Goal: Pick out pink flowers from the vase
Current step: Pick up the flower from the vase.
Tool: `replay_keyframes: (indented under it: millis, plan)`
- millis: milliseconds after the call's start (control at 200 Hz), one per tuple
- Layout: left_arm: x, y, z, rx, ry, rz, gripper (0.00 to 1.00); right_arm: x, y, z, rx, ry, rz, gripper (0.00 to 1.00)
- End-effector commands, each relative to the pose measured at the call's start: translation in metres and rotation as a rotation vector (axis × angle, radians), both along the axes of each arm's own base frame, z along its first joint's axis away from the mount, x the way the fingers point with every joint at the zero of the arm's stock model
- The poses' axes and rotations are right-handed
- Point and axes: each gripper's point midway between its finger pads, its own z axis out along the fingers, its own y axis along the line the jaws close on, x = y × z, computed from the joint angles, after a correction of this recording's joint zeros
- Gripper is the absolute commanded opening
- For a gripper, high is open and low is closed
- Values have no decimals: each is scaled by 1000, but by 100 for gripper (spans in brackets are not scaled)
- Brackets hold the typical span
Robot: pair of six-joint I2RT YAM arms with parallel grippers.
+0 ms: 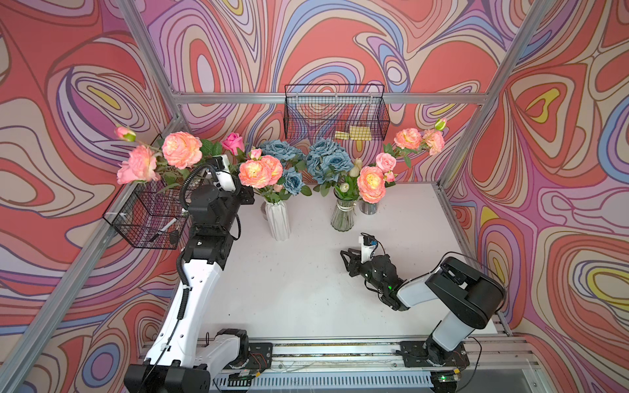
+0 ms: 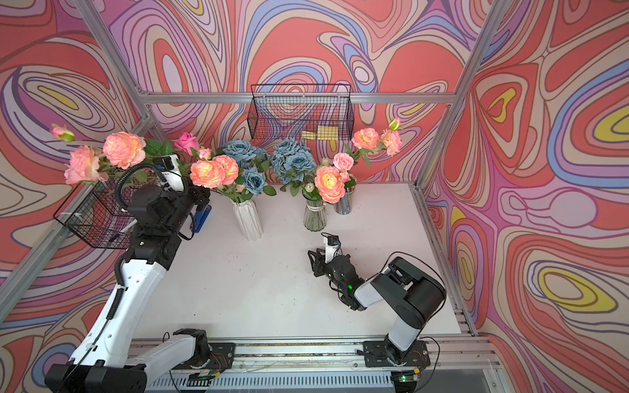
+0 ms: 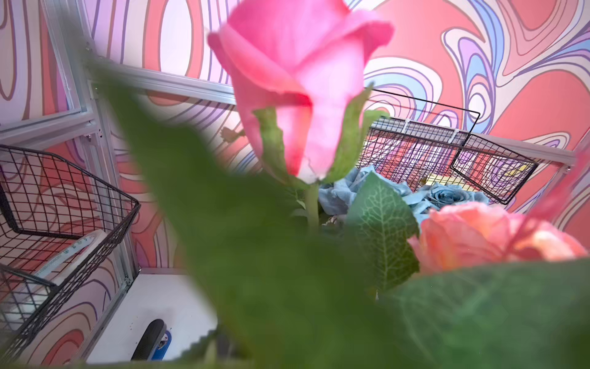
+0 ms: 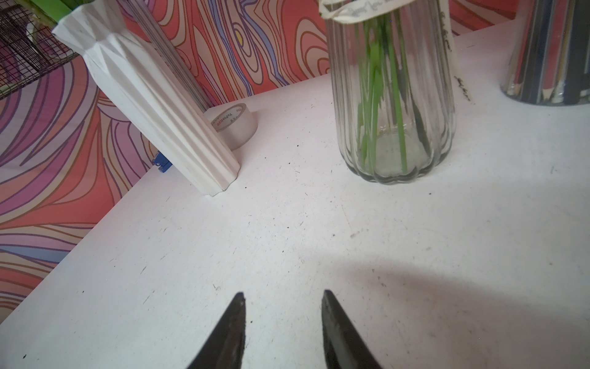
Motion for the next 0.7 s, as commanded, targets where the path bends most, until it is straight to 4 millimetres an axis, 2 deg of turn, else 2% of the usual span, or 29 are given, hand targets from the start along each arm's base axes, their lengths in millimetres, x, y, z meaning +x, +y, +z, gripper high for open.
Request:
replay_keyframes:
  millis: [0, 110, 300, 486, 696]
  plan:
    - [-10, 3, 19, 25, -26, 11, 27, -1, 0, 7, 22, -14, 5, 40]
    - [-12, 3, 22, 32, -32, 11, 15, -2, 0, 7, 26, -12, 8, 40]
    - [-14, 5, 31, 37, -47, 20, 5, -2, 0, 8, 30, -13, 9, 40]
    - [-18, 9, 53, 55, -89, 45, 0, -2, 0, 9, 31, -15, 7, 40]
    - [-15, 11, 76, 81, -106, 61, 0, -2, 1, 9, 32, -15, 11, 40]
